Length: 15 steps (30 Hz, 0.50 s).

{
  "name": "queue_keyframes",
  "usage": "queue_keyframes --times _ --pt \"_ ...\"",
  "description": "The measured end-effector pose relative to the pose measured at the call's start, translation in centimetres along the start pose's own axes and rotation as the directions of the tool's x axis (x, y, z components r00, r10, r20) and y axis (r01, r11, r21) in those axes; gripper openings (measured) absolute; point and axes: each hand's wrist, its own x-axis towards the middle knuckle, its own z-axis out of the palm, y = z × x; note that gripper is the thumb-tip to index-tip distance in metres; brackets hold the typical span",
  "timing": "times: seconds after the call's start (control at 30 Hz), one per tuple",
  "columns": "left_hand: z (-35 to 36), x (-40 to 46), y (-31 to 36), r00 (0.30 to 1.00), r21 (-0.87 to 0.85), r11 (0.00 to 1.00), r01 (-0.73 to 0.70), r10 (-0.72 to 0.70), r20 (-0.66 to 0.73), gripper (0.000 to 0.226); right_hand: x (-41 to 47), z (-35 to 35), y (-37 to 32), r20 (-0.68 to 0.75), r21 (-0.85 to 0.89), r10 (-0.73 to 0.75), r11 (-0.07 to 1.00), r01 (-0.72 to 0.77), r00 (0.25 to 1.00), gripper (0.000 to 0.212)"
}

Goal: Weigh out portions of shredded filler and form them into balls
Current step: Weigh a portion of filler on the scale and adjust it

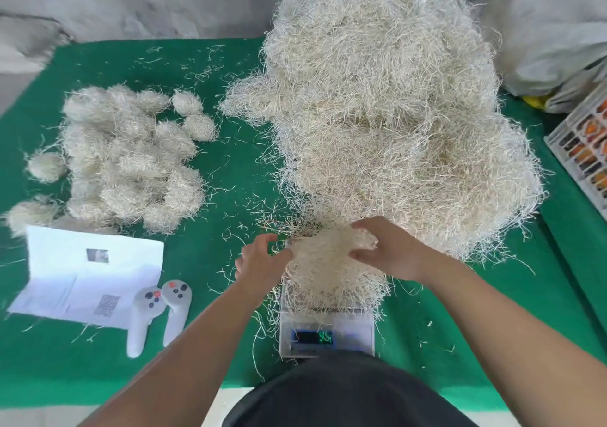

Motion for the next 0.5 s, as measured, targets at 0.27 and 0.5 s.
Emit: queue_keyframes --times 0.27,0.5 --pt "-0.1 -2.6 1.5 0.957 -0.086 0.959 -0.270 0.257 -0.138 0.060 -4.0 -0.8 -0.8 -0.366 0.258 -0.029 0.957 0.132 0.930 0.058" --pt "1.2 -4.2 2.8 0.845 0.111 0.844 -0.525 0.533 -0.047 0.061 -6.9 -4.4 -1.8 0.265 -0.031 0.063 0.998 -0.057 0.962 0.101"
